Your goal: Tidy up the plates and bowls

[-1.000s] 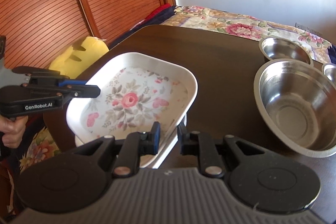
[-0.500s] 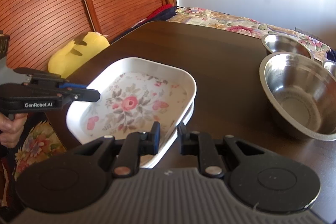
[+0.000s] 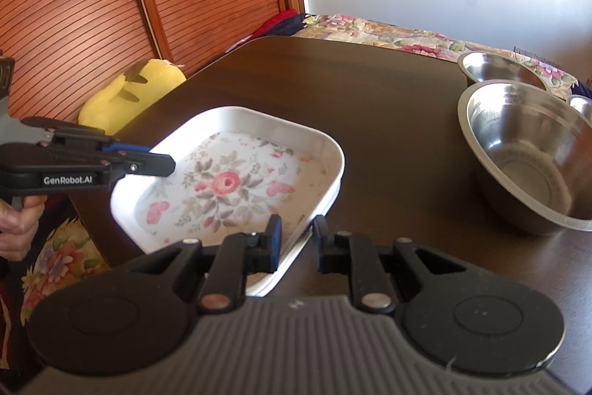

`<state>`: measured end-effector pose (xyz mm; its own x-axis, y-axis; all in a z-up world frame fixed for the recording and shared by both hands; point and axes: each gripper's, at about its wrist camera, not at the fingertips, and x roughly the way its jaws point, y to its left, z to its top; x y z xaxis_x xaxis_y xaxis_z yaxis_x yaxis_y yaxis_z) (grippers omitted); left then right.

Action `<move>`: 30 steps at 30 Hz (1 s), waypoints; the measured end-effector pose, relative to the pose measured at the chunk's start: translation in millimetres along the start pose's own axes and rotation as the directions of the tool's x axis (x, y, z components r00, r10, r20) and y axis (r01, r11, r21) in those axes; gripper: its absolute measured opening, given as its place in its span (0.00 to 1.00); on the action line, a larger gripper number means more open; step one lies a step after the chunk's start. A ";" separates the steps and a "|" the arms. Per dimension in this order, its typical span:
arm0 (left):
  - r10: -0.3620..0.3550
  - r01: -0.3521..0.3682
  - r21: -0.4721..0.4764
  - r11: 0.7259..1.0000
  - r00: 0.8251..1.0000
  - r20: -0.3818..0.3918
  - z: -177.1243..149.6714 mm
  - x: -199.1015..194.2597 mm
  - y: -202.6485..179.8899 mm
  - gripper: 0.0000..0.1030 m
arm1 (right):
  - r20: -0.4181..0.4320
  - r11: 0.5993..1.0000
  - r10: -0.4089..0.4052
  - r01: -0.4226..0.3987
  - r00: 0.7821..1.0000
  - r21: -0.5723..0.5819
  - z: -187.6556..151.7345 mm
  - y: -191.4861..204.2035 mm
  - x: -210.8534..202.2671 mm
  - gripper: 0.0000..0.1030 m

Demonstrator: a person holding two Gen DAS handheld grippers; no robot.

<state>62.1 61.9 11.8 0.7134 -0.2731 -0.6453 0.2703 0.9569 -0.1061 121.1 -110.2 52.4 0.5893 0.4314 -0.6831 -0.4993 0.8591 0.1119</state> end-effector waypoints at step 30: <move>-0.054 0.044 0.081 0.996 0.991 0.119 26.4 8.1 -52.9 0.37 | 0.239 0.991 -0.079 0.051 0.968 0.120 -6.6 -51.9 -60.4 0.24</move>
<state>70.7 6.4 32.2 0.7700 -0.3339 -0.5437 0.3532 0.9327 -0.0727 107.3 -182.7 83.1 0.7613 0.4156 -0.4977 -0.3888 0.9069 0.1625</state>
